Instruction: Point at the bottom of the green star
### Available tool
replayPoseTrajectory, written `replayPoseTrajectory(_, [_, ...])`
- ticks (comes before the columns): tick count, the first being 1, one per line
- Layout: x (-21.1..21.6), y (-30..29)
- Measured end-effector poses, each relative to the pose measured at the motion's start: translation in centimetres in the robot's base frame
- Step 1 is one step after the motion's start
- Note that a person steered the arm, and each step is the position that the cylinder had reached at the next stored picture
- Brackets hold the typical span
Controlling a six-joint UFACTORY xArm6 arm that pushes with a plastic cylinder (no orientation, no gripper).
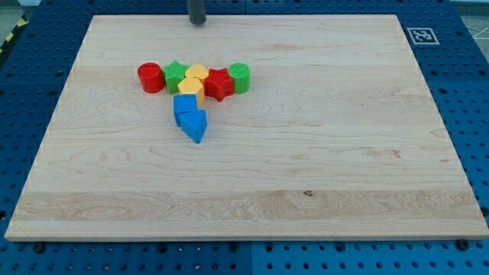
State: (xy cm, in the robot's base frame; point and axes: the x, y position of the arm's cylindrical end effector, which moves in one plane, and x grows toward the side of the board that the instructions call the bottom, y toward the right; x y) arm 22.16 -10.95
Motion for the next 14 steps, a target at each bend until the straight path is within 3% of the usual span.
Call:
replayPoseTrajectory(1, [5.2,-4.1])
replayPoseTrajectory(3, [8.5,-11.5])
replayPoseTrajectory(5, [18.7,-12.3])
replayPoseTrajectory(9, [20.1,-12.1])
replayPoseTrajectory(11, [16.8,-12.0])
replayPoseTrajectory(14, [19.0,-12.0])
